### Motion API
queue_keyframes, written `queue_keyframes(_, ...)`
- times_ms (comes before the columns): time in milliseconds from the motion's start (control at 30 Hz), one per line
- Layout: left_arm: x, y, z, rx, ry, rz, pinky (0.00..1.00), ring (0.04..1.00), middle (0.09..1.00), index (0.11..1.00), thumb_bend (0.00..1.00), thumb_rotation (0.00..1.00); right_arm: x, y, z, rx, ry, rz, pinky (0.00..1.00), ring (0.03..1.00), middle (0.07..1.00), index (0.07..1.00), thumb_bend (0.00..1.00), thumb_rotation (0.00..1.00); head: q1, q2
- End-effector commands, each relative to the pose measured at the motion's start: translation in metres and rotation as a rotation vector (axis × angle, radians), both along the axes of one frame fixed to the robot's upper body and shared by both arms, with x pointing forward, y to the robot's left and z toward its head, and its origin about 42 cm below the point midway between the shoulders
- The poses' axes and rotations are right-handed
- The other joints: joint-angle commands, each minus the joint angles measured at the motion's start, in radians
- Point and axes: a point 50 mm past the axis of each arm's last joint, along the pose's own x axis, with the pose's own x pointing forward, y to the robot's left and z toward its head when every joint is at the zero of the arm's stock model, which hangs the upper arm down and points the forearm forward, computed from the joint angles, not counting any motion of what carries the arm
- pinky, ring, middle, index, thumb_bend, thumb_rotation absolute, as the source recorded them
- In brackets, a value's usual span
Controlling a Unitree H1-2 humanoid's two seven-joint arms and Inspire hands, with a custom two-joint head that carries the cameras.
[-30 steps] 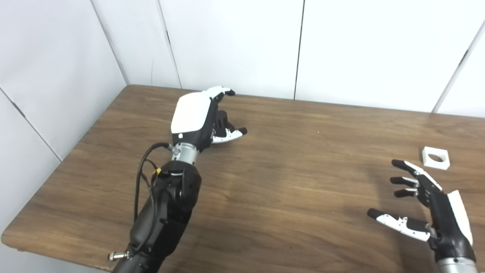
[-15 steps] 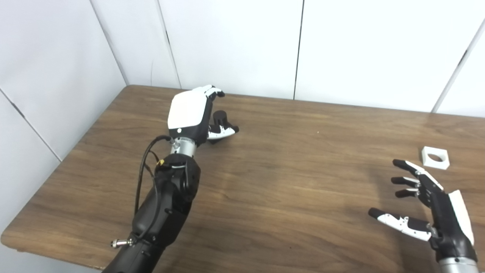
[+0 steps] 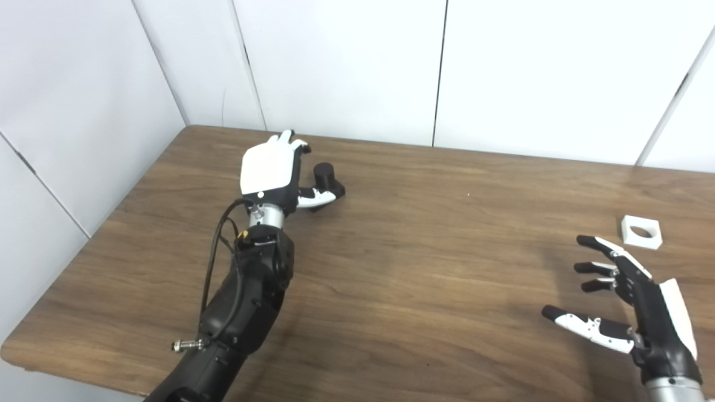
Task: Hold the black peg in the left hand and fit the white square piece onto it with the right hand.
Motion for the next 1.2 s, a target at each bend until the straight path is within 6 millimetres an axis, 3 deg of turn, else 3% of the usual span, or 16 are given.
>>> queue_keyframes(0,0.013,0.007,0.028,0.039,-0.091,0.028,0.8,0.913,0.946,0.74,0.92,0.54,0.005,0.004,0.017,0.003,-0.08,0.015,0.55,0.685,0.842,0.784,0.71,0.0,0.001,0.001)
queue_keyframes(300,0.02,0.011,0.012,0.039,-0.04,0.053,0.8,0.921,0.945,0.729,0.91,0.56,0.003,0.001,0.017,0.003,-0.078,0.014,0.56,0.683,0.847,0.79,0.7,0.0,-0.001,0.001)
queue_keyframes(467,0.023,0.011,0.005,-0.062,-0.013,0.056,0.85,0.967,0.963,0.695,0.9,0.54,0.003,0.003,0.016,0.004,-0.077,0.009,0.57,0.682,0.846,0.781,0.7,0.0,-0.001,0.003)
queue_keyframes(667,0.027,0.012,-0.002,-0.113,0.018,0.044,0.8,0.943,0.939,0.652,0.9,0.55,0.003,0.003,0.014,0.007,-0.081,0.008,0.56,0.682,0.844,0.779,0.7,0.0,-0.004,0.004)
queue_keyframes(1167,0.041,0.015,-0.033,-0.07,0.092,0.023,0.84,0.947,0.933,0.64,0.87,0.52,0.002,0.003,0.015,0.003,-0.084,0.002,0.56,0.669,0.839,0.775,0.69,0.0,-0.013,0.007)
